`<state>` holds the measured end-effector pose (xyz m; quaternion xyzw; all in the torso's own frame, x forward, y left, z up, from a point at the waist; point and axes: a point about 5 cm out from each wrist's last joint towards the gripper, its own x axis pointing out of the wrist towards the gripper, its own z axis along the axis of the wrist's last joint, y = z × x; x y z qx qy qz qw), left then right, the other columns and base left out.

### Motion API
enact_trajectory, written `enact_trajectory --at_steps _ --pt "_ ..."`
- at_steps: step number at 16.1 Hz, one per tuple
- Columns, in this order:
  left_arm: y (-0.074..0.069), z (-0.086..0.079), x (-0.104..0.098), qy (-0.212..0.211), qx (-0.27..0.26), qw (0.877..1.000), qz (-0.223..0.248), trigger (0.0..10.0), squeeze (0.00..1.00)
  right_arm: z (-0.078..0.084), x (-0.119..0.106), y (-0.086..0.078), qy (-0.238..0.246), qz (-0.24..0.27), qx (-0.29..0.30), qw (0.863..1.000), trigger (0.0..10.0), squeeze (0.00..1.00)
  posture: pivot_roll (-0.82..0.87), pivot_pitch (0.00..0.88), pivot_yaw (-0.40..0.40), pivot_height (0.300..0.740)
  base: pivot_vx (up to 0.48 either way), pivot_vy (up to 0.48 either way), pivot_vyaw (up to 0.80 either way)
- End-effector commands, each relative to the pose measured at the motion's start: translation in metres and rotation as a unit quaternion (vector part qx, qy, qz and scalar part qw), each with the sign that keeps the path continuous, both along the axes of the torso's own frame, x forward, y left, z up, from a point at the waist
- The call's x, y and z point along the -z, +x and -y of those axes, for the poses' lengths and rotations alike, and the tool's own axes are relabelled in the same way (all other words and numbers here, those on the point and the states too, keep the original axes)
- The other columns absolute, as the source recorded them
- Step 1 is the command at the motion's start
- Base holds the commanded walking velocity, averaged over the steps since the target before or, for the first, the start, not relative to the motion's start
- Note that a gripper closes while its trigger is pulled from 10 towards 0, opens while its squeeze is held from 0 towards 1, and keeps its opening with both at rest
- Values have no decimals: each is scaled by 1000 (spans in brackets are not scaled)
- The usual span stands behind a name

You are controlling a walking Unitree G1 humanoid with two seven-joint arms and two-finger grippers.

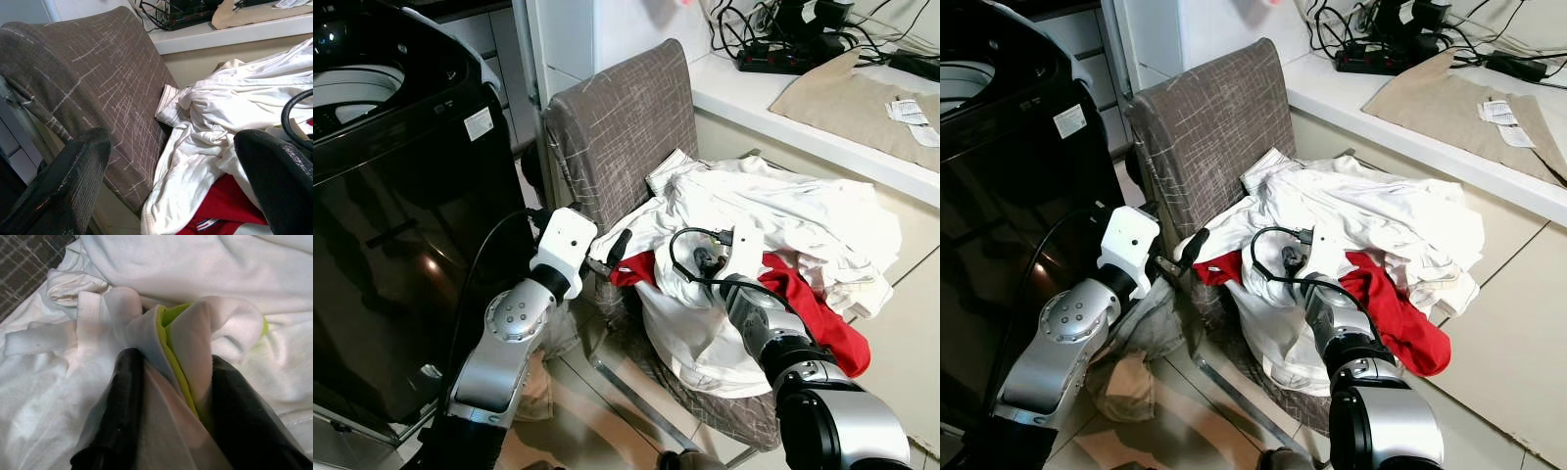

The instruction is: Clothes washing

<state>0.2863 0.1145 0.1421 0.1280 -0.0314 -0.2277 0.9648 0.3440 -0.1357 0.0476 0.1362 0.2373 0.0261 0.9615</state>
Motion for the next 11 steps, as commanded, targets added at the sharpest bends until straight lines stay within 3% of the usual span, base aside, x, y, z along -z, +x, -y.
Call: enact_trajectory --at_steps 1,3,7,11 --pt "-1 -1 1 7 2 1000 -2 10000 0 -1 1 0 7 -9 -3 1000 0 0 -21 42 -22 732 0 0 0" --pt "-1 -1 2 9 0 1000 -3 10000 0 -1 -5 4 -6 7 -14 1000 0 0 -21 41 -21 732 0 0 0" --pt "5 2 9 -6 -8 1000 -15 10000 0 0 -28 15 -80 86 -33 993 0 0 -44 2 -17 732 0 0 0" --pt "11 8 8 -16 -8 1000 -13 10000 0 -3 -43 19 -84 132 -43 987 0 0 -62 0 -18 732 0 0 0"
